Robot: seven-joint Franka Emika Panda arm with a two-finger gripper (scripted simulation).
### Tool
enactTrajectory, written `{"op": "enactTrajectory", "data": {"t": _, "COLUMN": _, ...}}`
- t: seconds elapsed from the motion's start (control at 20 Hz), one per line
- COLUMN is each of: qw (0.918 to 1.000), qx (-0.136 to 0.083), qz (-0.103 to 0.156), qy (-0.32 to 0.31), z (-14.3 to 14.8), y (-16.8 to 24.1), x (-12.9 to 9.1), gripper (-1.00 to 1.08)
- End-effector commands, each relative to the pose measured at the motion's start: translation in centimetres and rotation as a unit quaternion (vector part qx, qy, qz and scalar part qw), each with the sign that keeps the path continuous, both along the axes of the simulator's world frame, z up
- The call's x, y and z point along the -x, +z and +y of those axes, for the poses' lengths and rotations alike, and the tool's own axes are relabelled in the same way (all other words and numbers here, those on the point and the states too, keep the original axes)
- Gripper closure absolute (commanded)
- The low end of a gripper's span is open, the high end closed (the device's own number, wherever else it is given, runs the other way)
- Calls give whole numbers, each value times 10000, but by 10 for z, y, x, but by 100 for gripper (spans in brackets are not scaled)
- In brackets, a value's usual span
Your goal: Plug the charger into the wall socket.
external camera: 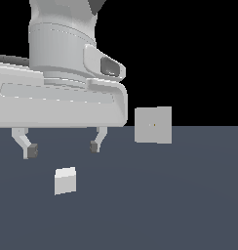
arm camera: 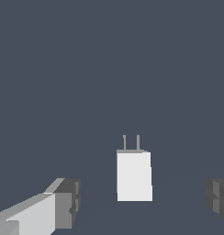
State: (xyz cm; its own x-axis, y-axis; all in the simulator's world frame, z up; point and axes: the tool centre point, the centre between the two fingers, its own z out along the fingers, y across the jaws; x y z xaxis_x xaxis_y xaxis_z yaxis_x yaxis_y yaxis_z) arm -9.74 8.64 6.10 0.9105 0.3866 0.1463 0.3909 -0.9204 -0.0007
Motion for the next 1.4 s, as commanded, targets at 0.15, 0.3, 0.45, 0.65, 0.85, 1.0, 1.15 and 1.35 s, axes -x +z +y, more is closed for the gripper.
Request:
{"op": "enactTrajectory", "data": {"t": 0.15, "qw": 10000, "qx": 2, "qz": 0, "qy": 5, "z": 0, "y": -15, "x": 1, "gripper": -92}}
{"op": "enactTrajectory", "data": {"t": 0.3, "qw": 10000, "qx": 4, "qz": -1, "qy": 9, "z": 0, "y": -29, "x": 1, "gripper": -92}}
{"op": "enactTrajectory", "data": {"t": 0.45, "qw": 10000, "qx": 4, "qz": -3, "qy": 11, "z": 0, "y": -40, "x": 1, "gripper": -92}}
{"op": "enactTrajectory", "data": {"t": 0.65, "qw": 10000, "qx": 4, "qz": -4, "qy": 12, "z": 0, "y": -48, "x": 1, "gripper": -92}}
{"op": "enactTrajectory", "data": {"t": 0.85, "qw": 10000, "qx": 4, "qz": -4, "qy": 12, "z": 0, "y": -49, "x": 1, "gripper": 108}}
{"op": "enactTrajectory", "data": {"t": 1.0, "qw": 10000, "qx": 4, "qz": -4, "qy": 12, "z": 0, "y": -49, "x": 1, "gripper": 108}}
{"op": "enactTrajectory", "data": {"t": 1.15, "qw": 10000, "qx": 4, "qz": -4, "qy": 12, "z": 0, "y": -49, "x": 1, "gripper": 108}}
{"op": "enactTrajectory", "data": {"t": 1.35, "qw": 10000, "qx": 5, "qz": -6, "qy": 4, "z": -1, "y": -49, "x": 1, "gripper": 108}}
